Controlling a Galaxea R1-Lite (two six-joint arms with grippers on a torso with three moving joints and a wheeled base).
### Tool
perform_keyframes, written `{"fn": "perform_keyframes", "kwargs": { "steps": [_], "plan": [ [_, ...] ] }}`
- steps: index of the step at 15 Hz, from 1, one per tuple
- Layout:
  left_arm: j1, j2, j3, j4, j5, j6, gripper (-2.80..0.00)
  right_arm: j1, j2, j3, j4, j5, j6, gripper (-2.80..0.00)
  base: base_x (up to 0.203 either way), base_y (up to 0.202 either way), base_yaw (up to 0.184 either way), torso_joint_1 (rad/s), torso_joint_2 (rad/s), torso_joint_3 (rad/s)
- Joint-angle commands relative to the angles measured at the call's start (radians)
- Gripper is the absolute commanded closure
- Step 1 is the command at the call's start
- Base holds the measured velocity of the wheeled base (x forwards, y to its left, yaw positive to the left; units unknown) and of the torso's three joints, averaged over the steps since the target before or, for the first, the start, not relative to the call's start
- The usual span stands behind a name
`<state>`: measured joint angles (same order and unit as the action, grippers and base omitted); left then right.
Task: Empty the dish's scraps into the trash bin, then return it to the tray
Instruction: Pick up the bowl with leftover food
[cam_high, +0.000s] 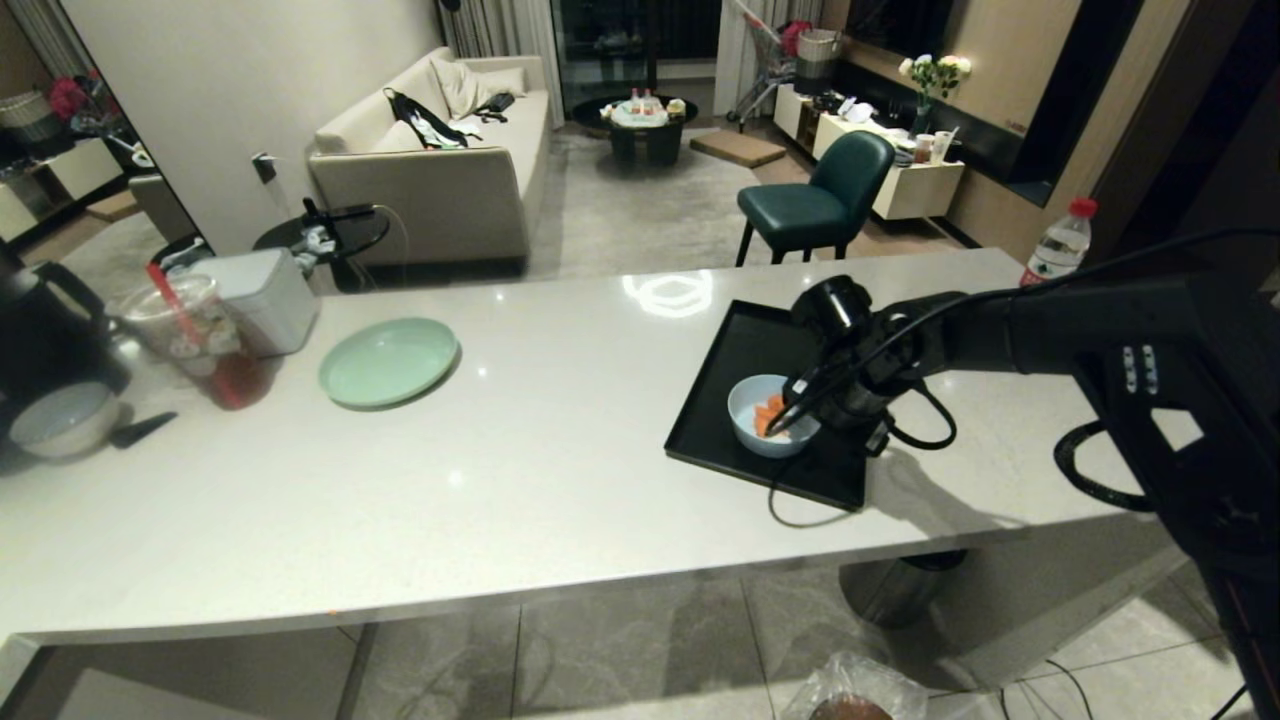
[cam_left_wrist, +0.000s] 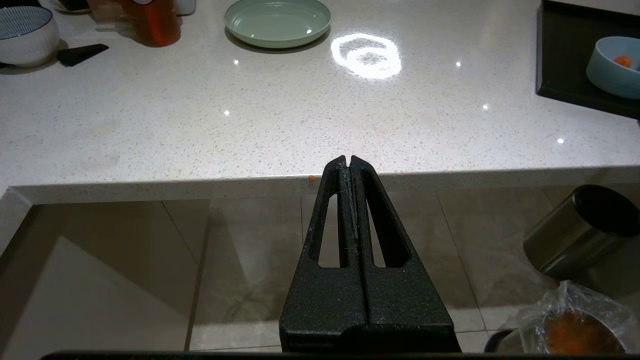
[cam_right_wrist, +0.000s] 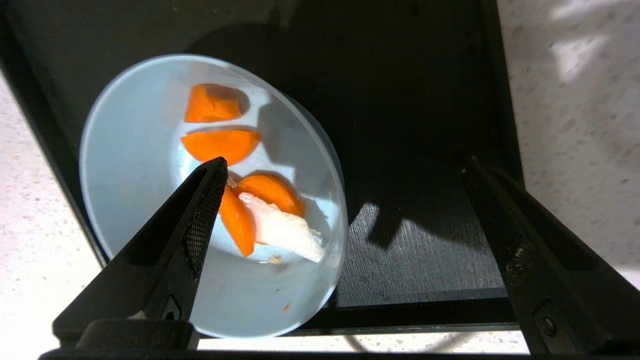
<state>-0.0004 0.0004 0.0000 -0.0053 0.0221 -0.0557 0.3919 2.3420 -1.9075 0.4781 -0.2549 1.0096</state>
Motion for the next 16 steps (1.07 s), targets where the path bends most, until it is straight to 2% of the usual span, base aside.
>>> {"fn": "perform_keyframes", "kwargs": {
  "steps": [1,13,14,16],
  "plan": [
    [-0.001,0.001,0.0,-0.001,0.001,-0.001,0.0,-0.002,0.019,-0.004,0.007,0.0,0.009,-2.8,0.0,0.0,0.0,0.0,0.0,0.0],
    [0.0,0.001,0.0,-0.001,0.001,-0.001,0.0,0.009,0.035,-0.016,0.009,0.02,0.032,-2.8,0.0,0.0,0.0,0.0,0.0,0.0],
    [-0.001,0.0,0.0,0.0,0.001,-0.001,0.0,0.011,0.037,-0.017,0.007,0.02,0.032,0.0,0.0,0.0,0.0,0.0,0.0,0.0],
    [0.0,0.001,0.0,-0.001,0.001,-0.001,0.0,0.016,0.037,-0.016,0.008,0.023,0.032,0.0,0.0,0.0,0.0,0.0,0.0,0.0]
  ]
}}
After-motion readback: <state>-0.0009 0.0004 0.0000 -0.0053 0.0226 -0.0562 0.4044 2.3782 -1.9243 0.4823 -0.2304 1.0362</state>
